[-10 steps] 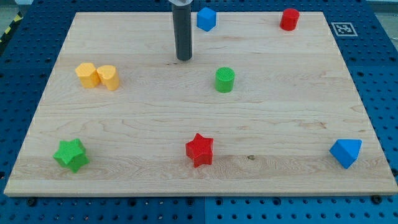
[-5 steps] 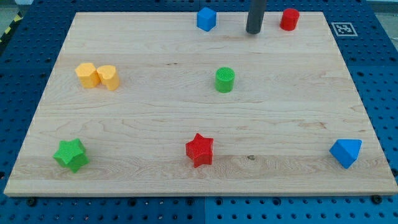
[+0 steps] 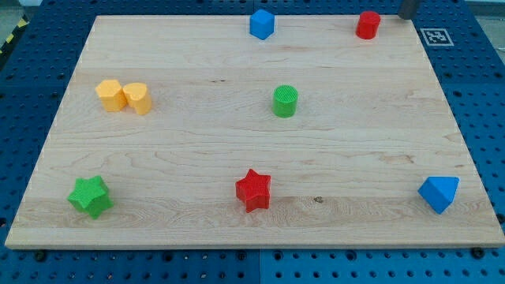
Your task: Slide the red circle towards the green circle
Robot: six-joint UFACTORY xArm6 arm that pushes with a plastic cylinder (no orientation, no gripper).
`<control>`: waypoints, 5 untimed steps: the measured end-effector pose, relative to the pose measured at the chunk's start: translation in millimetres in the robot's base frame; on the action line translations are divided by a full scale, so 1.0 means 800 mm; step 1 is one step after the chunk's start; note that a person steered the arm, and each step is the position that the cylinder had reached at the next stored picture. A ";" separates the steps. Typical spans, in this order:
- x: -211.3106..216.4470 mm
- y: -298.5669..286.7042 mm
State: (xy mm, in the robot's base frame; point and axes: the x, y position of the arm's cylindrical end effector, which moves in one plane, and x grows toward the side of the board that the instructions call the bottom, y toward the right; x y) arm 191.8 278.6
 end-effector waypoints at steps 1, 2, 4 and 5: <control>0.000 -0.039; 0.010 -0.044; 0.025 -0.066; 0.013 -0.067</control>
State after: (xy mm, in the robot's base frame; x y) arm 202.6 225.4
